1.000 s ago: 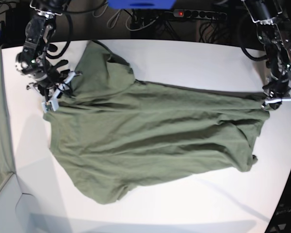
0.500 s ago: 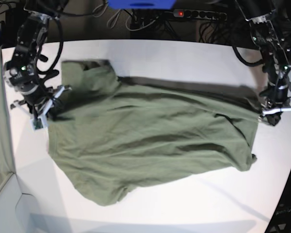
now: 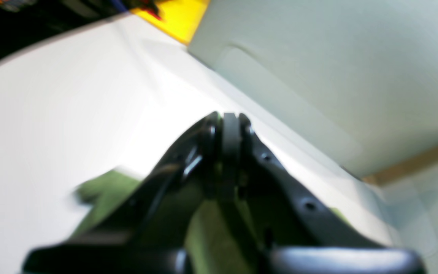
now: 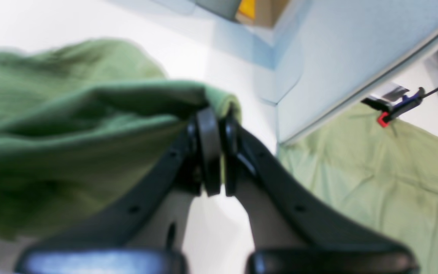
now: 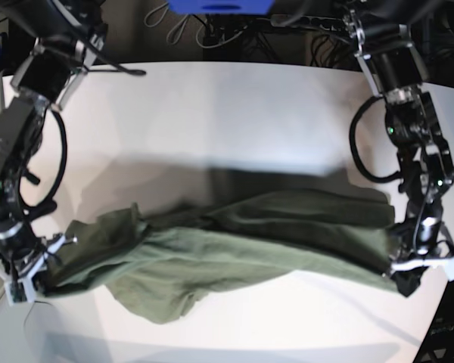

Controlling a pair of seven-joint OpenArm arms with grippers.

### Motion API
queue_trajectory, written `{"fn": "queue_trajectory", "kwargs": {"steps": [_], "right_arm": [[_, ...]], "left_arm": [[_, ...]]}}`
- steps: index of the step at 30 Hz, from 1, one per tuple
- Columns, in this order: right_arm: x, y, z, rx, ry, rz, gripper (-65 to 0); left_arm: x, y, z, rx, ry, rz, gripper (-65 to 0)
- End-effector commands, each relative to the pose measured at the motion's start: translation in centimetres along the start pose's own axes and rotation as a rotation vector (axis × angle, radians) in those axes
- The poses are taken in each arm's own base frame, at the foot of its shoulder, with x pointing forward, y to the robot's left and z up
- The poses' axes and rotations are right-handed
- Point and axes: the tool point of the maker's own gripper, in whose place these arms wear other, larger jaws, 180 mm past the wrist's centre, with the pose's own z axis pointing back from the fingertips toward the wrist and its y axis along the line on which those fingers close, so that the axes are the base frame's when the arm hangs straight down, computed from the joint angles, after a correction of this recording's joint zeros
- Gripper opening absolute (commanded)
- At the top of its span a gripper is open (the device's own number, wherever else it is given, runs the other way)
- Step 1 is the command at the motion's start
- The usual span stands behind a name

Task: Layout the t-shirt on the table in an organized manner, then fold the t-shirt properly
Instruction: 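Lift the shirt with both grippers and swing it down flat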

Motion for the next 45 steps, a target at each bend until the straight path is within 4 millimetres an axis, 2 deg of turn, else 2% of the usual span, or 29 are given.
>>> {"fn": "queue_trajectory", "kwargs": {"steps": [1,6,8,12,15,17,19,21,24,25,26,27,30,32,37,39,42,45], "right_arm": [[3.8,-2.0,-0.2,-0.033,-0.108,-0.006,-65.0],[8.7,-6.2,-3.3,-0.047,-0.146,-0.056,-65.0],[11.3,-8.1,-4.1,-0.052,-0.172,-0.086,-65.0],[15.7,-12.1,-4.2,-0.077,-0.215,-0.110,-65.0],[19.4,-14.2,-3.9,-0.085,-0.282,-0.106,-65.0],[21.9,-15.4,-3.4,-0.094,-0.324,-0.094,-65.0],[23.8,-16.5,-2.7,-0.105,-0.356,-0.086,-65.0],[25.5,-17.5,-1.7,-0.122,-0.386,-0.084,-65.0],[25.3,-17.9,-1.5,-0.131,-0.383,-0.084,-65.0],[25.4,-18.0,-1.3,-0.136,-0.386,-0.083,-65.0],[25.6,-18.4,-0.8,-0.149,-0.390,-0.078,-65.0],[25.5,-18.7,-0.2,-0.167,-0.383,-0.068,-65.0],[22.0,-18.5,0.1,-0.198,-0.326,-0.061,-65.0],[18.6,-17.7,0.3,-0.217,-0.280,-0.053,-65.0],[11.6,-12.6,0.1,-0.189,-0.203,-0.030,-65.0],[8.0,-9.8,0.2,-0.163,-0.164,-0.049,-65.0],[3.3,-5.7,0.9,-0.110,-0.100,-0.051,-65.0],[-0.3,-2.2,1.7,-0.044,-0.046,-0.045,-65.0]], "left_arm": [[2.5,-1.9,-1.3,-0.039,-0.066,-0.012,-65.0],[4.2,-5.6,-6.4,-0.071,-0.058,-0.059,-65.0],[6.0,-8.1,-8.7,-0.101,-0.063,-0.073,-65.0],[9.1,-12.8,-11.6,-0.159,-0.069,-0.100,-65.0],[11.7,-15.4,-12.9,-0.184,-0.089,-0.101,-65.0],[14.3,-16.8,-13.2,-0.200,-0.149,-0.087,-65.0],[16.1,-17.6,-13.3,-0.208,-0.194,-0.080,-65.0],[16.9,-17.8,-13.2,-0.214,-0.212,-0.074,-65.0],[17.6,-16.5,-13.1,-0.194,-0.221,-0.079,-65.0],[17.5,-16.1,-13.1,-0.189,-0.216,-0.078,-65.0],[16.6,-15.3,-13.2,-0.181,-0.196,-0.073,-65.0],[15.4,-14.8,-13.1,-0.182,-0.170,-0.061,-65.0],[14.7,-13.1,-11.6,-0.184,-0.125,-0.091,-65.0],[13.0,-11.8,-10.2,-0.186,-0.080,-0.120,-64.9],[7.9,-8.6,-7.3,-0.169,0.007,-0.178,-64.8],[5.1,-6.9,-6.2,-0.149,0.051,-0.190,-64.8],[1.9,-3.3,-4.0,-0.093,0.110,-0.183,-64.8],[-0.9,0.2,-1.9,-0.029,0.161,-0.168,-64.8]]}}
